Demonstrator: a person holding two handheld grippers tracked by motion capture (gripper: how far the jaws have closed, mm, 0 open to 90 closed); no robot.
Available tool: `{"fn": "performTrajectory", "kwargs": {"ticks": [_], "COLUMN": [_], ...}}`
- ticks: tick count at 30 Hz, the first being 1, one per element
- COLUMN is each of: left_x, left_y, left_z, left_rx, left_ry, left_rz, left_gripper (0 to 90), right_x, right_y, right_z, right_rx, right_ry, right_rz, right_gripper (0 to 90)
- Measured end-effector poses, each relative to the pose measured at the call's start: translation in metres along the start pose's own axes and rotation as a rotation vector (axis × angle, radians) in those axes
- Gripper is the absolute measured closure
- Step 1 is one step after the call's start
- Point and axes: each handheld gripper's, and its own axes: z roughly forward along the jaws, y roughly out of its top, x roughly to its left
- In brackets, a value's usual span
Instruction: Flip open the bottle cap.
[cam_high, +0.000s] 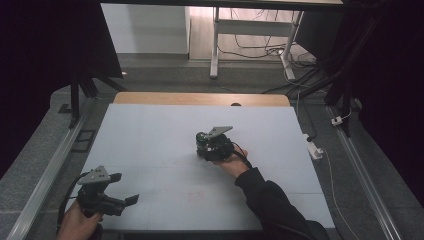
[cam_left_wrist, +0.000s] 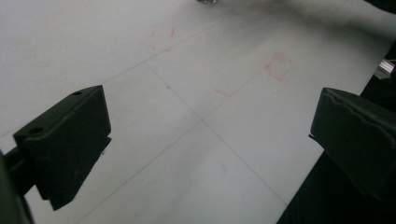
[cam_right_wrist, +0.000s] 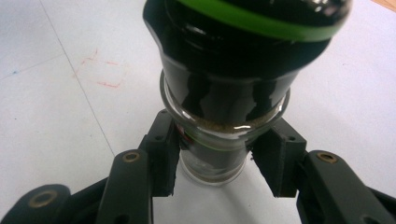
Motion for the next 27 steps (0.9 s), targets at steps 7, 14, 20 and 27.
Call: {"fn": "performTrajectory", "kwargs": {"ticks": [7, 14, 20, 27], "left_x": [0.0, 0.001, 0.001, 0.0], "left_y": [0.012, 0.023, 0.035, 0.055], "left_z": [0.011, 0.023, 0.034, 0.051], "left_rx": [-0.012, -0.024, -0.027, -0.032], "left_ry": [-0.013, -0.039, -0.065, -0.08], "left_rz": [0.009, 0.017, 0.019, 0.055], "left_gripper": [0.0, 0.0, 0.0, 0.0], "right_x": [0.0, 0.0, 0.0, 0.0], "right_y": [0.0, 0.0, 0.001, 0.001], "right_z": [0.0, 0.0, 0.0, 0.0], "right_rx": [0.002, 0.004, 0.007, 0.008], "right_ry": [0.001, 0.002, 0.002, 0.004], "right_rz": [-0.001, -0.003, -0.004, -0.007], "right_gripper": [52.5, 52.5, 52.5, 52.5]}}
